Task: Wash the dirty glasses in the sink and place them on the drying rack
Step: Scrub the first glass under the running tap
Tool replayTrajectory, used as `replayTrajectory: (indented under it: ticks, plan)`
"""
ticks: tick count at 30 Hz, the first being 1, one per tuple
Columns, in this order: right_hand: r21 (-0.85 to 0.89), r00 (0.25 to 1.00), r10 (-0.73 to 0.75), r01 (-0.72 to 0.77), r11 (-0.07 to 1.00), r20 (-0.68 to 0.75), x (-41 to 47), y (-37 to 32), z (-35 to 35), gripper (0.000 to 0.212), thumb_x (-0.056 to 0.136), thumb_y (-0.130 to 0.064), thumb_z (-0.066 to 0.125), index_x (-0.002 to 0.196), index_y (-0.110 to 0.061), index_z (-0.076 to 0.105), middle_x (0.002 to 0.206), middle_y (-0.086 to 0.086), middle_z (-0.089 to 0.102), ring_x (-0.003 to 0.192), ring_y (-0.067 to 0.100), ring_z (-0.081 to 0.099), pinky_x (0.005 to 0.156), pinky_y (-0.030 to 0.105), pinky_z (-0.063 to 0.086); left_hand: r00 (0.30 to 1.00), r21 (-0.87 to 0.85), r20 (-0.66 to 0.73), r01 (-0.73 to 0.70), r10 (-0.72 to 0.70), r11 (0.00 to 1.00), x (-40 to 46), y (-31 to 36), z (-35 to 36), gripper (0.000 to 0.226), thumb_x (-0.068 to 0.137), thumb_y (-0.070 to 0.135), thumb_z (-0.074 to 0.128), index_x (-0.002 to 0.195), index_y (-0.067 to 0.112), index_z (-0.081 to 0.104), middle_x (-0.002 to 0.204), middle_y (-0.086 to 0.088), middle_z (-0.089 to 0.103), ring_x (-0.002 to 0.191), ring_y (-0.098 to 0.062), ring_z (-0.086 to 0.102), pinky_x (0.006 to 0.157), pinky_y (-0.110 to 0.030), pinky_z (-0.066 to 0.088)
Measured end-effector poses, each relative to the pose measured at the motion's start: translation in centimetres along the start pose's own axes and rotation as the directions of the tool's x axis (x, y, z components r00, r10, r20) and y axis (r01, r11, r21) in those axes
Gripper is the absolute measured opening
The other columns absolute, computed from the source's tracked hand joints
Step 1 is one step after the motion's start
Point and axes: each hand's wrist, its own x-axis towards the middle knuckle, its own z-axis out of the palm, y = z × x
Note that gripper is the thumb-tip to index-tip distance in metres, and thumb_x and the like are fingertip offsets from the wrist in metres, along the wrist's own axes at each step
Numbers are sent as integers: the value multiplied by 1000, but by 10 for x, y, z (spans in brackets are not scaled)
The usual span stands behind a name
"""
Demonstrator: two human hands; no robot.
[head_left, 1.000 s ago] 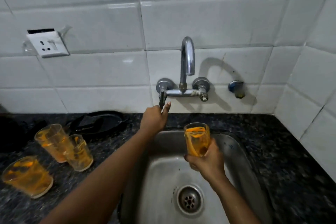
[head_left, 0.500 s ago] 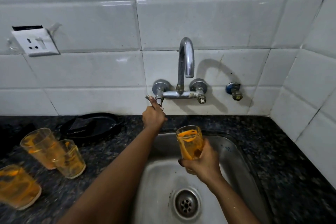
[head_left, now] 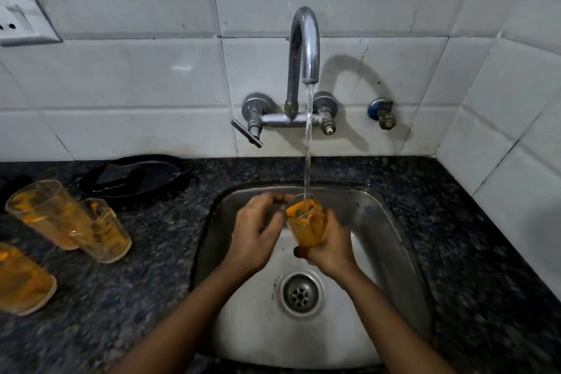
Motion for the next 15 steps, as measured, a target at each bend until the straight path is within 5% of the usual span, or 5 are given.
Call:
replayTrajectory:
  ticks: [4, 7, 12, 14, 15]
  plan:
    - [-137, 997, -78, 79, 987, 12, 11, 1, -9, 70, 51, -18, 87, 110, -16, 49, 105, 3, 64, 95, 25, 60, 71, 29, 48, 885, -78, 464, 80, -35, 994, 11, -4, 2, 25, 70, 16, 54, 92, 25, 62, 78, 19, 65, 71, 3, 59, 66, -13, 45]
    - [-260, 973, -227, 226, 939, 23, 23, 2, -19, 62, 51, -10, 82, 105, -12, 53, 107, 7, 61, 98, 27, 59, 73, 31, 47, 726, 188, 688, -176, -2, 966, 29, -13, 6, 32, 67, 1, 55, 97, 10, 62, 88, 2, 64, 75, -7, 55, 69, -20, 45]
    - [-550, 898, -400, 430, 716, 182, 35, -1, -30, 64, 70, -15, 70, 129, -20, 44, 128, 7, 49, 122, 26, 42, 97, 42, 43, 504, 557, 827, -796, -251, 236, 53, 3, 23, 52, 93, 5, 44, 142, 12, 30, 153, -9, 26, 144, -25, 18, 118, -40, 6]
    - [-556, 898, -412, 422, 716, 151, 39, -1, -34, 67, 72, -16, 70, 132, -22, 42, 132, 6, 47, 124, 25, 41, 100, 41, 41, 558, 600, 800, -732, -220, 322, 53, 9, 31, 53, 93, 4, 44, 143, 13, 29, 153, -9, 26, 144, -24, 17, 118, -41, 5]
    - [-554, 898, -416, 422, 717, 146, 40, 0, -35, 70, 70, -16, 72, 133, -22, 42, 132, 6, 47, 123, 25, 43, 99, 40, 41, 604, 629, 756, -565, -252, 533, 52, 13, 33, 53, 90, 1, 47, 140, 12, 33, 150, -10, 30, 141, -24, 23, 117, -38, 13]
